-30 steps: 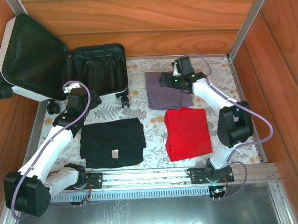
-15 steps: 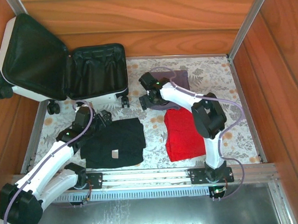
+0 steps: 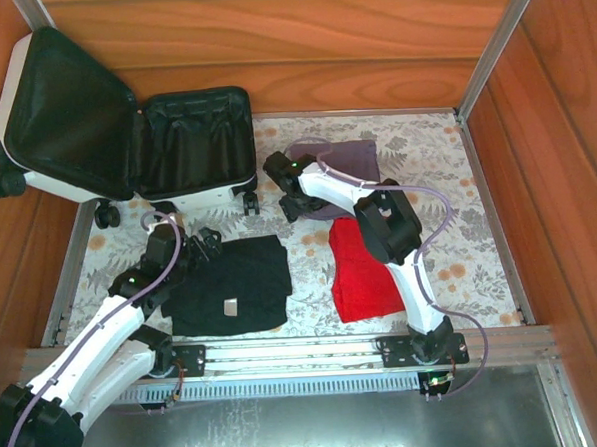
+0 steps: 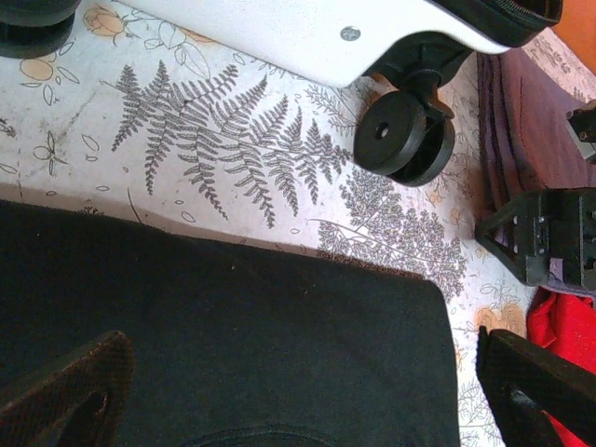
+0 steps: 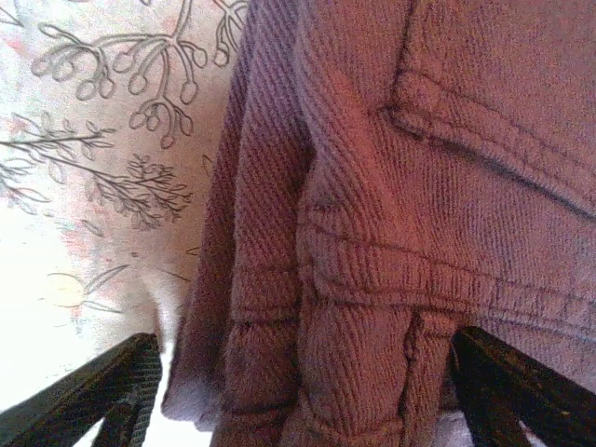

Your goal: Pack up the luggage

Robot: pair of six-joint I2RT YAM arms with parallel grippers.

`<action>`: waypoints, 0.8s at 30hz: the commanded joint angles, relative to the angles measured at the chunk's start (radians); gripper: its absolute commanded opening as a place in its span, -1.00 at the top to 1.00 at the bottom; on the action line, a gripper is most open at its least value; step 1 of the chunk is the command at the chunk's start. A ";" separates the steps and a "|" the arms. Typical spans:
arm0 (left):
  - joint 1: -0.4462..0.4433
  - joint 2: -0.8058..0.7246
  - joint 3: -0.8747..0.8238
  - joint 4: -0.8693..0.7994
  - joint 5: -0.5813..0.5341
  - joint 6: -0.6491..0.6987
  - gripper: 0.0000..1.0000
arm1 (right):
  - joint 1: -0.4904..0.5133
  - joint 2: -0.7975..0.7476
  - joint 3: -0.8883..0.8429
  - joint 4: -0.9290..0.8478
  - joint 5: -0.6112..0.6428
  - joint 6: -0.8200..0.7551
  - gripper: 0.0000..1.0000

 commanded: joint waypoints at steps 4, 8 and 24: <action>-0.005 0.015 -0.011 0.021 0.032 -0.026 -1.00 | 0.005 0.058 0.043 -0.031 0.041 -0.024 -0.04; -0.018 0.067 -0.017 0.108 0.092 -0.025 -1.00 | -0.006 0.039 0.045 0.010 -0.002 -0.040 0.37; -0.275 0.708 0.317 0.563 0.289 0.151 -0.93 | -0.273 -0.128 0.026 0.125 -0.640 -0.025 1.00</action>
